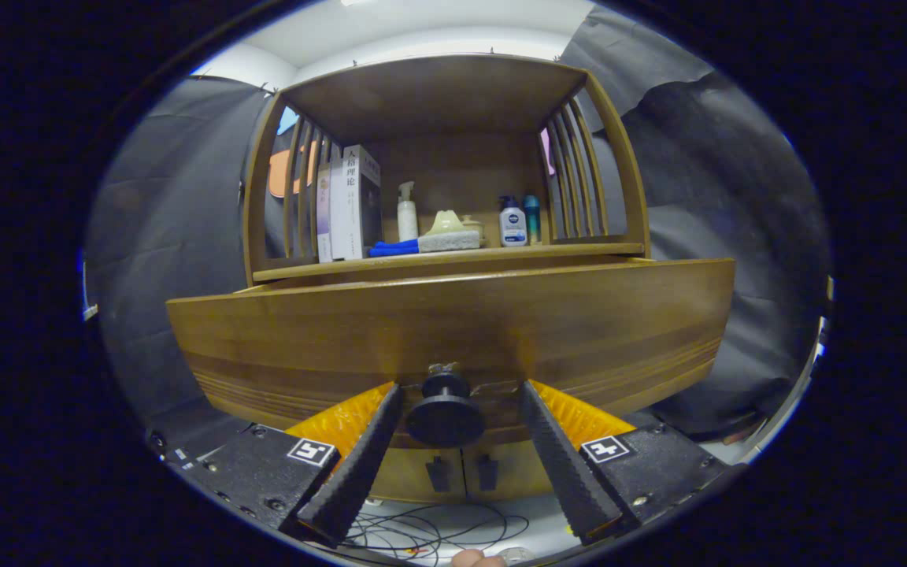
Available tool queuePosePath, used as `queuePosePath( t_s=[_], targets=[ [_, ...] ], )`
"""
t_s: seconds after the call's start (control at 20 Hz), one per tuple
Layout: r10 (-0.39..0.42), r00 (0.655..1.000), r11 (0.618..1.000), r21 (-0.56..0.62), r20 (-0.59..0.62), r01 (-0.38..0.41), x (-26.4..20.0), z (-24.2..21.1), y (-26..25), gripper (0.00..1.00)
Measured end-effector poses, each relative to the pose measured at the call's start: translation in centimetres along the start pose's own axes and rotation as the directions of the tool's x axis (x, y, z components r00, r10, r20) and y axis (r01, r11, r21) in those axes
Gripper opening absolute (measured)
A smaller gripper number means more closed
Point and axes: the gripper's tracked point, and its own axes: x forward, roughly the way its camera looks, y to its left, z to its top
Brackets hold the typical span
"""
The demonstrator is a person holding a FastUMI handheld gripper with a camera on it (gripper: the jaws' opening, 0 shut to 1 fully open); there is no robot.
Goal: Pull open the drawer, take out the items inside it, and place them on the countertop above the cabinet.
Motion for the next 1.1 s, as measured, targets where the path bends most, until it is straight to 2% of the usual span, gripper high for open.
queuePosePath(
  t_s=[0.15,0.5,1.1],
  targets=[
    [-0.003,1.000,1.000,0.000,0.013,0.003,2.3,0.9,0.3,0.99],
    [-0.020,1.000,1.000,-0.009,0.023,0.020,4.5,1.2,0.6,0.99],
    [-0.028,0.999,0.999,-0.021,-0.021,0.027,9.2,2.2,0.8,0.99]
  ],
)
